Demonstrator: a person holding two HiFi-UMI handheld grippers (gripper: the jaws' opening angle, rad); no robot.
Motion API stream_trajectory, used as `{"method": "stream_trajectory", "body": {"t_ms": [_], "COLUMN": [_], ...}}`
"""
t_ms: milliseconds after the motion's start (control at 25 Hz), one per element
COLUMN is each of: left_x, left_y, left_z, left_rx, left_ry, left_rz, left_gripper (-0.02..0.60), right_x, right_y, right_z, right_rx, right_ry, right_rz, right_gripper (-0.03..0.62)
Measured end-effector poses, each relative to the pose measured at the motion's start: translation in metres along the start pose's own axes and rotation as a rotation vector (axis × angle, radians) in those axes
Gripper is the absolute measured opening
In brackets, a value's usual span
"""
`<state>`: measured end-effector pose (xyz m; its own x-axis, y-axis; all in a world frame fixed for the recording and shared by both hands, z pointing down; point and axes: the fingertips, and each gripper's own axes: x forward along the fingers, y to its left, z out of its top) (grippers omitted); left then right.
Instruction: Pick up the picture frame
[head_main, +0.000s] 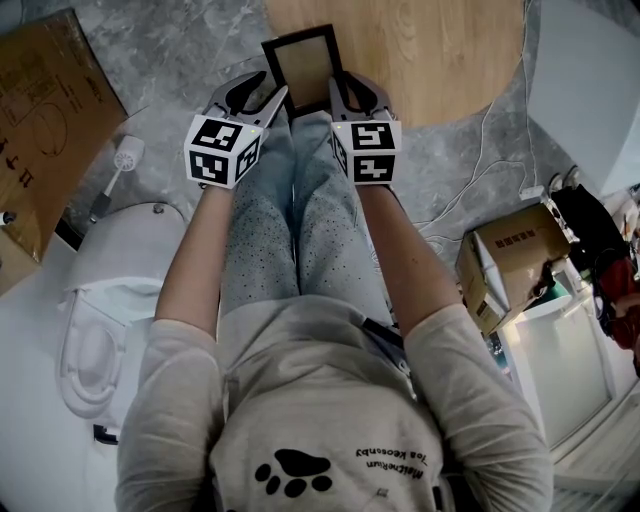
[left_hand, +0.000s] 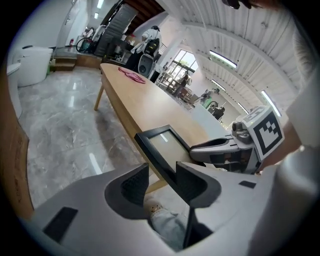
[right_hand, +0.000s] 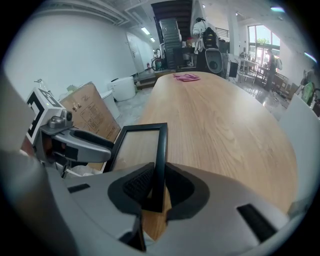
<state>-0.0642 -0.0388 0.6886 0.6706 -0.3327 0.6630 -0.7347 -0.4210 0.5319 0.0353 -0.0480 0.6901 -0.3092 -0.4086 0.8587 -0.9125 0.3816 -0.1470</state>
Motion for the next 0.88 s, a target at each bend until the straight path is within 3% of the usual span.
{"method": "stream_trajectory", "body": {"t_ms": [200,400,880], "left_x": [0.011,0.025,0.029], "left_y": [0.001,-0.005,-0.012], "left_z": [-0.006,-0.007,-0.007], "left_rx": [-0.119,-0.171,-0.336], "left_ry": [0.011,0.033,0.02], "left_rz": [-0.089,-0.163,-0.234], "left_gripper": [0.23,0.239,0.236], "right_x": [0.001,0.001,0.003], "right_y": [0.001,0.006,0.014], "right_z": [0.0,-0.001,-0.002], "right_rx": [-0.001,-0.001,-0.005], "right_ry": [-0.003,-0.007,-0.011], "right_rz": [0.001,0.023,0.068], "right_gripper": [0.075,0.075,0.075]}}
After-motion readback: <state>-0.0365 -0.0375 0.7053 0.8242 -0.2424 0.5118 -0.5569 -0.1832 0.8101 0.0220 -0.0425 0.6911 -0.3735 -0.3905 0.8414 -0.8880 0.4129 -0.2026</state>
